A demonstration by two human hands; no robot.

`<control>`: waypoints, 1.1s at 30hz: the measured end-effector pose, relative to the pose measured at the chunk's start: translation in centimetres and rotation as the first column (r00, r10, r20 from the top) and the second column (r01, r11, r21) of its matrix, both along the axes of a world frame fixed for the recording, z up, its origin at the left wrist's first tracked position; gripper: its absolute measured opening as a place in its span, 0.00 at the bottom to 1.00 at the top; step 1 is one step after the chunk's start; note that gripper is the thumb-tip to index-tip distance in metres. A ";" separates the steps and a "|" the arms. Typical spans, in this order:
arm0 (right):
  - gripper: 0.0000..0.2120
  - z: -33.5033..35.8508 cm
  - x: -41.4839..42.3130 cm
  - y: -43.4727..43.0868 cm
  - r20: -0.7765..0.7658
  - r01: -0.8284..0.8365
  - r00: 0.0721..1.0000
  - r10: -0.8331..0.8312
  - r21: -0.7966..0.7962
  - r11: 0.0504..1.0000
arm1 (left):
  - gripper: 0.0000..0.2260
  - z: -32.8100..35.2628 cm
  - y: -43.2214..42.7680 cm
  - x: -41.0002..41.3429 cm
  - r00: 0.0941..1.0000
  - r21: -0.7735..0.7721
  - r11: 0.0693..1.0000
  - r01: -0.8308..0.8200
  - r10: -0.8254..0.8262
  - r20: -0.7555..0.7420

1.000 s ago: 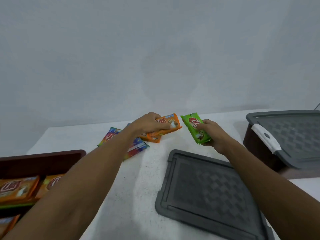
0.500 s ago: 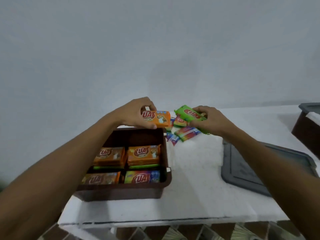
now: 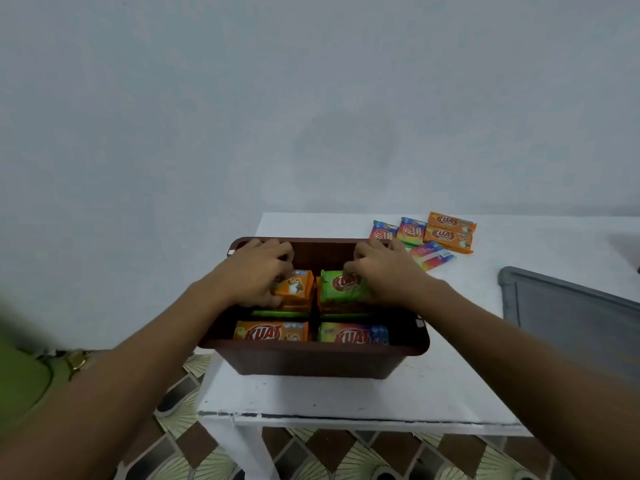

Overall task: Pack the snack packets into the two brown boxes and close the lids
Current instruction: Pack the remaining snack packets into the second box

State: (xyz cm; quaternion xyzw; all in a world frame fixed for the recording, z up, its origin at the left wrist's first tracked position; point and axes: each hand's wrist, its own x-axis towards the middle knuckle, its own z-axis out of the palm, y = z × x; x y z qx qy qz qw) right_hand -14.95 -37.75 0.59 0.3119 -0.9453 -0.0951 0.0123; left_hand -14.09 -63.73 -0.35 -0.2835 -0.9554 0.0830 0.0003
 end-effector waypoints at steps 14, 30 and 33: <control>0.24 -1.3 0.1 -0.6 -0.027 0.052 0.998 -0.056 -0.111 0.992 | 0.22 0.0 0.6 0.3 0.997 -0.101 0.992 -0.079 0.077 -0.020; 0.06 -0.7 -1.4 6.0 -0.022 0.040 0.996 -0.082 -0.728 0.685 | 0.14 3.3 5.1 -2.0 0.999 0.164 0.986 0.019 -0.014 -0.031; 0.06 -1.6 -2.8 11.0 0.045 0.175 0.976 -0.214 -0.749 0.639 | 0.11 4.0 9.0 -3.4 0.992 0.204 0.977 0.068 -0.044 -0.117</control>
